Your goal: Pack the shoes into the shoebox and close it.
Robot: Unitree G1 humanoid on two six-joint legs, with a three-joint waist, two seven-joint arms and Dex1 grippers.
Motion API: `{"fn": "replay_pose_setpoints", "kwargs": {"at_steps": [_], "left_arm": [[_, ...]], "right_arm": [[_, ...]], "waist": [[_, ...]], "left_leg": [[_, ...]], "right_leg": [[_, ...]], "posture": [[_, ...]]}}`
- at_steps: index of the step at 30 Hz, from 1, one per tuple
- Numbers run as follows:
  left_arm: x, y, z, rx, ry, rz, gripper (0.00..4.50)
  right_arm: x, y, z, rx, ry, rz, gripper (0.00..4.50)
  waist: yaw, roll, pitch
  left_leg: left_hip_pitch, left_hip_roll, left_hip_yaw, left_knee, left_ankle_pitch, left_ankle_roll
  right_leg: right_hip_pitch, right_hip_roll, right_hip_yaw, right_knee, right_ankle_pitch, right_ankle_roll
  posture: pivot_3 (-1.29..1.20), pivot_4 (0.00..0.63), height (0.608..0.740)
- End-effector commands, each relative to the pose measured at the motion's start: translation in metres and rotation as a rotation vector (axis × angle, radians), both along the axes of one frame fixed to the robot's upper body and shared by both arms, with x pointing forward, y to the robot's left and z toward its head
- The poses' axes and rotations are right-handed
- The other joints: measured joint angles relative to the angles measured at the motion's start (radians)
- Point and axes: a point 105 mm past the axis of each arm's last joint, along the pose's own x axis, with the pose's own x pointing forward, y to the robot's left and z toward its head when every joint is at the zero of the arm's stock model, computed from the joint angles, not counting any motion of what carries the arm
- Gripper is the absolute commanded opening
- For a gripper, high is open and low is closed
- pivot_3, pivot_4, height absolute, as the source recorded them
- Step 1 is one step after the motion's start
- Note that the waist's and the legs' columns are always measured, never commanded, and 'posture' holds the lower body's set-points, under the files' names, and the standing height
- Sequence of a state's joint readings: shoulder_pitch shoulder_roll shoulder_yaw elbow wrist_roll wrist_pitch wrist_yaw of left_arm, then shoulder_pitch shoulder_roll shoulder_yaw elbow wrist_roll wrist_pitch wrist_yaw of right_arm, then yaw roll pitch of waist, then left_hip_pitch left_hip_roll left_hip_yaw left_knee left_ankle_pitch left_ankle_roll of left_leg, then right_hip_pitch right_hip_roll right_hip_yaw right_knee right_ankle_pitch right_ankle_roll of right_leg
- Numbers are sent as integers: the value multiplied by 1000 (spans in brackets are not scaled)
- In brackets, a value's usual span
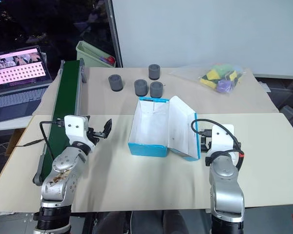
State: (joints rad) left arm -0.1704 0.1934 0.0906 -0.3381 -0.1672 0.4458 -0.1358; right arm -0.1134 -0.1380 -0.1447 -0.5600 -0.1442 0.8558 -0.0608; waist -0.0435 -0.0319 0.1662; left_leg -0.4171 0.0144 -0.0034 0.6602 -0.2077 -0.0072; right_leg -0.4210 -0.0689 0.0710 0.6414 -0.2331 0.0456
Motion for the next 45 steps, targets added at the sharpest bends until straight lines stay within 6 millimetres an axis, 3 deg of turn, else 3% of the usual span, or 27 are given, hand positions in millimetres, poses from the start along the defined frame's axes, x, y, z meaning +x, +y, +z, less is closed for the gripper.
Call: {"fn": "replay_pose_setpoints", "kwargs": {"at_steps": [1, 4, 6, 7, 8, 11, 13, 19, 23, 25, 29, 45], "left_arm": [[1, -2, 12, 42, -49, -3, 4500], [5, 3, 16, 42, -65, 44, 4500], [6, 3, 16, 28, -67, 59, 4500], [4, 6, 11, 33, -46, 76, 4500], [3, 7, 7, 38, -30, 88, 4500], [-1, 14, 5, 31, -25, 124, 4500], [-5, 31, 0, 42, -3, 203, 4500], [-12, 82, 10, 34, 52, 390, 4500], [-14, 105, 20, 3, 82, 481, 4500], [-14, 107, 20, -2, 119, 491, 4500], [-13, 101, 8, -32, 210, 466, 4500], [-15, 92, -1, -4, 279, 456, 4500]], "right_arm": [[6, 3, 29, -50, -111, 37, 4449], [27, 24, 87, -10, -306, 186, 4449], [32, 63, 110, 19, -345, 433, 4449], [23, 101, 111, -14, -292, 698, 4449], [13, 124, 106, -42, -236, 878, 4449], [-7, 144, 96, -42, -127, 1103, 4449], [-20, 154, 86, -5, -58, 1240, 4449], [-23, 164, 68, -6, 24, 1388, 4449], [-26, 175, 67, 78, 13, 1472, 4449], [-28, 181, 65, 158, 8, 1506, 4449], [-34, 184, 46, 70, 68, 1569, 4449], [-25, 179, 39, 124, 63, 1474, 4449]], "waist": [[0, 0, 0], [-6, 0, 1], [-9, 1, 1], [-8, 1, 1], [-6, 0, 1], [0, 0, 0], [6, 0, 0], [4, -2, 1], [3, -3, 1], [2, -3, 1], [6, -3, 2], [6, -4, 2]], "left_leg": [[0, 0, 0, 0, 0, 0], [0, 0, 1, 0, 0, 0], [1, 0, 2, 1, 0, 0], [2, 1, 0, 1, 0, 0], [2, 2, 0, 0, 0, 0], [2, 3, -3, -1, -2, 3], [-4, 3, -6, -1, -2, 3], [-2, -1, -5, 1, -1, 3], [0, 0, -4, 1, -1, 2], [0, 1, -5, 1, -1, 2], [-2, 0, -5, 1, -1, 2], [-2, -1, -5, 1, -1, 2]], "right_leg": [[0, 0, 0, 0, 0, 0], [-1, 0, 1, 0, 0, 0], [0, 0, 2, 0, 0, 0], [1, 2, 1, 0, 0, 0], [1, 3, 1, 0, 0, 0], [1, 4, -1, 0, -2, -2], [-2, 4, -3, -1, -2, -3], [1, -1, -3, 0, -1, -1], [1, 2, -3, 1, -1, -1], [1, 2, -3, 1, -1, -1], [0, 1, -3, 0, -1, -1], [-1, 0, -3, 1, -1, -1]], "posture": [[0, 150, 729], [0, 150, 729], [0, 150, 729], [0, 150, 729], [0, 150, 729], [0, 150, 729], [0, 150, 729], [0, 150, 729], [0, 150, 729], [0, 150, 729], [0, 150, 729], [0, 150, 729]]}}
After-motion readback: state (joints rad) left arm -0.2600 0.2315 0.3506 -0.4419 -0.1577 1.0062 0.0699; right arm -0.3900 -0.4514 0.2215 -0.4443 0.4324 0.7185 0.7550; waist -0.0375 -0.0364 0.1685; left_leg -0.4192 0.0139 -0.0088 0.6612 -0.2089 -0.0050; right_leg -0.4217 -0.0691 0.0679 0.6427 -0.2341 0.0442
